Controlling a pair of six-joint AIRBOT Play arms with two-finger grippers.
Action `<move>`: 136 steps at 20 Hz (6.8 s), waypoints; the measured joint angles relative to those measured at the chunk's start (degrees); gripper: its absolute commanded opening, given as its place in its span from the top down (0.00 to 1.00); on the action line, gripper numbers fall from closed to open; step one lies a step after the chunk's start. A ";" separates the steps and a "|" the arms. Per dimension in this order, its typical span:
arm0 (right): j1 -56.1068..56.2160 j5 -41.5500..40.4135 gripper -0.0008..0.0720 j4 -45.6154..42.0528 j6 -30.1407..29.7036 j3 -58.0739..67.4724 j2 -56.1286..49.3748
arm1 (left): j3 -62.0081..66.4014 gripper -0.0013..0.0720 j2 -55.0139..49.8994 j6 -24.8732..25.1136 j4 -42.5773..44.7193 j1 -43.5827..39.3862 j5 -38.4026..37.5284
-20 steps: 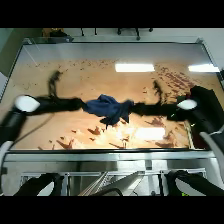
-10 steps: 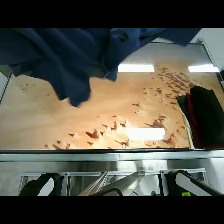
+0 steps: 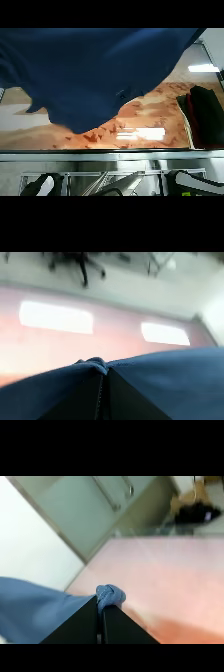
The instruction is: Fold the shirts.
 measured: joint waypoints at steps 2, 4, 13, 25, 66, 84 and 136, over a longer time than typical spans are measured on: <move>2.60 2.05 0.96 -3.96 -1.18 -7.41 -0.42 | -9.33 0.96 -1.27 3.48 -0.31 -4.55 0.13; 6.19 2.21 0.94 -8.31 -3.67 -16.46 -0.85 | -17.62 0.95 -4.15 7.04 -0.22 -9.75 1.27; 11.06 -8.46 0.26 -20.94 -13.99 -40.11 -6.40 | -27.45 0.02 -21.59 13.31 0.72 -14.38 1.03; 13.00 -14.91 0.08 -24.68 -15.82 -58.90 -5.49 | -56.78 0.02 -8.04 10.69 5.60 -6.27 -0.13; 7.58 -26.84 0.96 17.53 -15.93 10.84 -0.15 | 17.46 0.96 -0.39 9.70 -37.92 5.09 16.63; 19.69 -17.57 0.26 -16.98 -13.60 -2.08 -40.87 | -0.90 0.06 -38.99 14.91 -8.07 -14.45 15.23; 22.34 -8.39 0.63 -31.50 1.33 -62.01 0.04 | 20.87 0.04 -53.79 2.80 12.59 -6.75 17.90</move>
